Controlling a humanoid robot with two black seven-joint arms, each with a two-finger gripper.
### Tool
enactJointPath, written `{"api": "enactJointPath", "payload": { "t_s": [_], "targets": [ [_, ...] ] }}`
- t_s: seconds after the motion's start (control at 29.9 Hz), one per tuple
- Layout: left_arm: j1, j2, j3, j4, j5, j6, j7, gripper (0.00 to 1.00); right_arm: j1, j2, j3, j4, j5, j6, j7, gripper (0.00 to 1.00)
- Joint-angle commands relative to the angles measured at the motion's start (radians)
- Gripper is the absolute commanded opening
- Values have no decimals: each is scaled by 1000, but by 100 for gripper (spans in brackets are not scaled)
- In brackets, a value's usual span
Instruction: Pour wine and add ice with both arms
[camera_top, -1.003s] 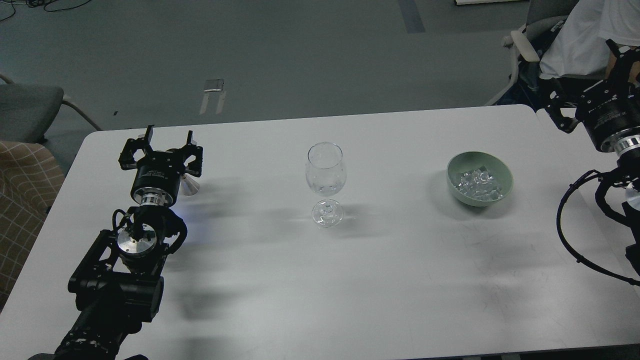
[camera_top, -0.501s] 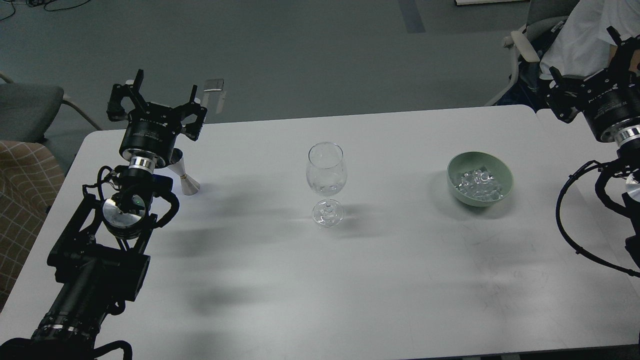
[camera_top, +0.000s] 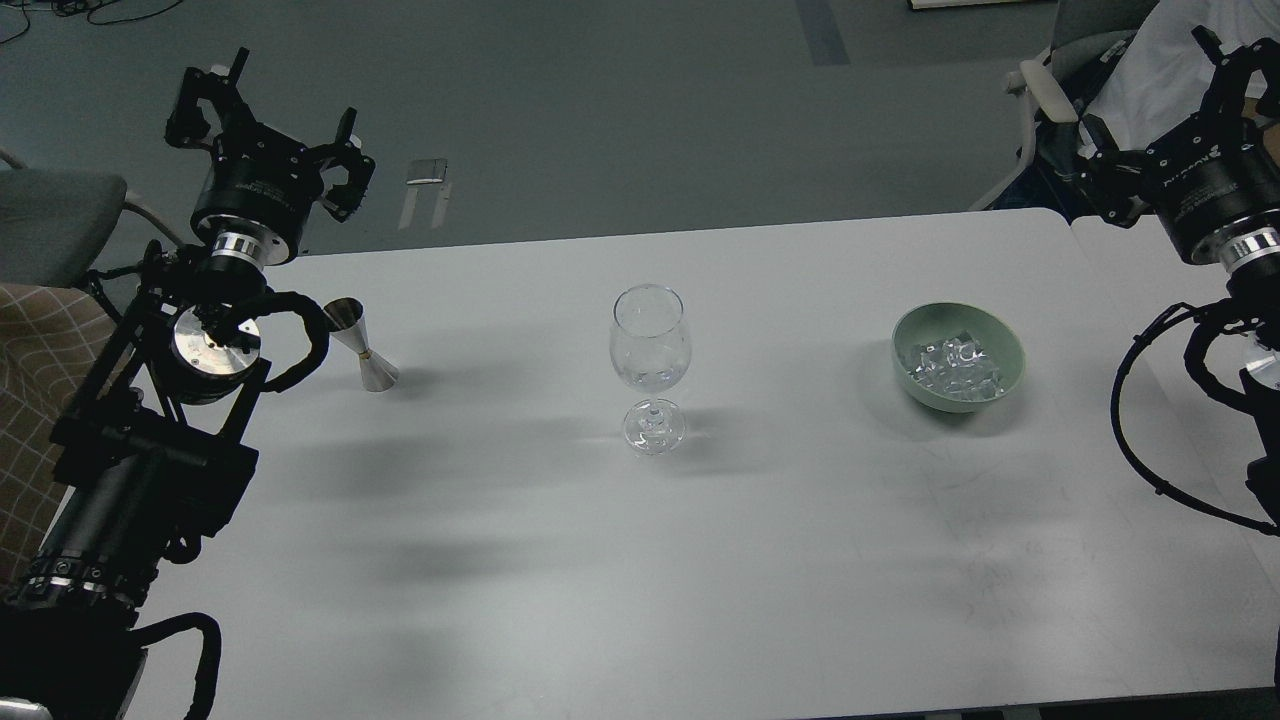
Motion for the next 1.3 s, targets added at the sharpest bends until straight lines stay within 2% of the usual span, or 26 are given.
{"api": "enactJointPath", "payload": {
  "t_s": [0.0,0.13,0.23,0.33,0.43,0.7,0.94,1.1,1.2,1.27],
  "targets": [
    [-3,0,-1,0,1,8,-1,98,23,-41,-18,-1,-207,0,1,100],
    [-8,0,0,0,1,13,-4,98,30,-59,-64,5,-321,1,5,100],
    [-9,6,-1,9,1,13,-4,98,47,-115,-119,3,-406,3,5,100],
    [-8,6,-1,11,-1,13,-3,98,87,-208,-254,3,-511,5,8,100],
    [-9,6,-1,8,-1,13,-3,98,148,-239,-366,5,-514,3,8,100],
    [-49,20,-9,8,-5,3,-4,98,249,-294,-501,8,-523,14,8,100],
    [-51,48,-7,3,-2,0,-3,98,392,-302,-761,19,-560,12,1,100],
    [-54,54,-4,5,-2,-9,-3,98,415,-303,-802,29,-586,12,-2,97],
    [-57,64,-6,5,-2,-9,-1,98,412,-322,-859,86,-688,12,-2,98],
    [-58,68,-6,3,-2,-12,-3,98,403,-393,-903,165,-774,12,1,98]
  ]
}}
